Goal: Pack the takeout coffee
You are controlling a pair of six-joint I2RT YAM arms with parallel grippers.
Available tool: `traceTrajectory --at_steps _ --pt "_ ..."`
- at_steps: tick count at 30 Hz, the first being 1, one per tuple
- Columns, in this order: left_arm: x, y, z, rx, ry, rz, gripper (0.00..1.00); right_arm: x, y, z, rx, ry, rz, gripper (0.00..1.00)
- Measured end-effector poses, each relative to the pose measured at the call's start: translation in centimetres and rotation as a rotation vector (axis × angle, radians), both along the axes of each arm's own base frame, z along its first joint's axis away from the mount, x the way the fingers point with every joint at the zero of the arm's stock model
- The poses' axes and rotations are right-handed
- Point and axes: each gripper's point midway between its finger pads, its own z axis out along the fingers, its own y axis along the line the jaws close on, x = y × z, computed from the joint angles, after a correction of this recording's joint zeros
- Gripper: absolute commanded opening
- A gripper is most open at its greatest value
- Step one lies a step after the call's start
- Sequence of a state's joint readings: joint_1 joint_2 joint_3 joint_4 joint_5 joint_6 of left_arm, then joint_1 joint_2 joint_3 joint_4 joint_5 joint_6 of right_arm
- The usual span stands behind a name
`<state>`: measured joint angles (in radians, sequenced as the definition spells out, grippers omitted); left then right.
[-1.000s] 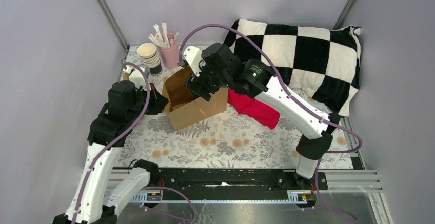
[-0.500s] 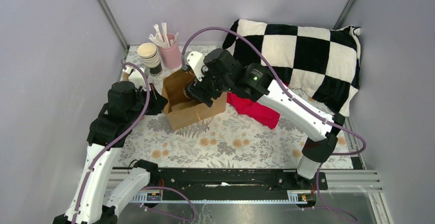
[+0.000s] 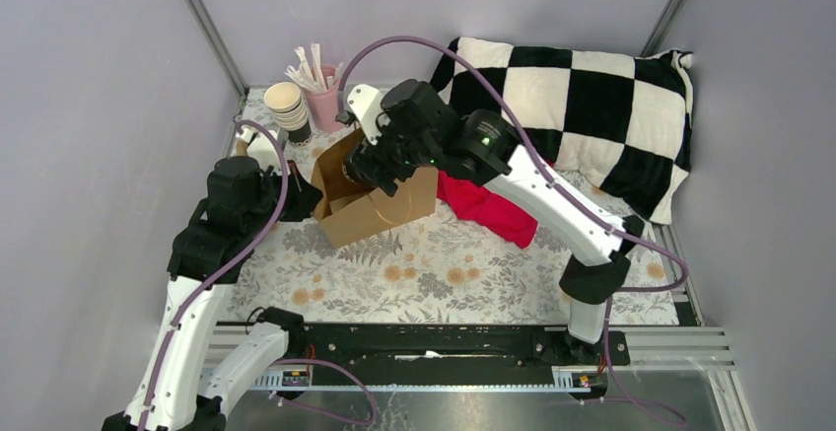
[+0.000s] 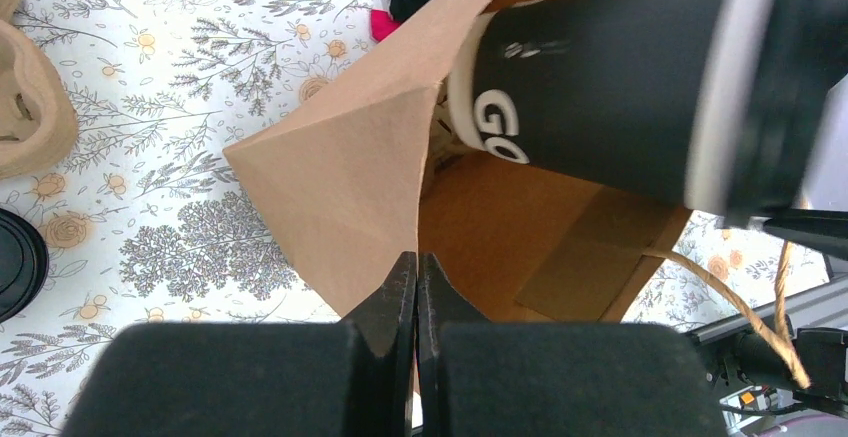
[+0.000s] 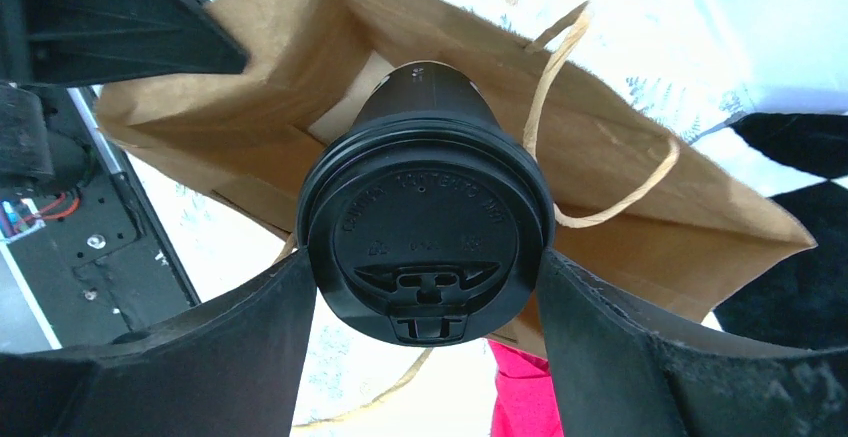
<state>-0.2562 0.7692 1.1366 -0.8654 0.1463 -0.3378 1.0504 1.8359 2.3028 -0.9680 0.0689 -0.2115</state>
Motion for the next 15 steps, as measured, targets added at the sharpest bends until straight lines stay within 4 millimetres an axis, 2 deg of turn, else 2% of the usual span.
traceTrajectory --at_steps 6,15 --pt "-0.2 0.0 0.1 -0.001 -0.004 -0.001 0.0 0.8 1.0 -2.9 -0.076 0.01 0.019 0.45" --pt "-0.2 -0.2 -0.1 0.0 0.002 -0.013 0.0 1.3 1.3 -3.2 -0.091 -0.018 0.017 0.45"
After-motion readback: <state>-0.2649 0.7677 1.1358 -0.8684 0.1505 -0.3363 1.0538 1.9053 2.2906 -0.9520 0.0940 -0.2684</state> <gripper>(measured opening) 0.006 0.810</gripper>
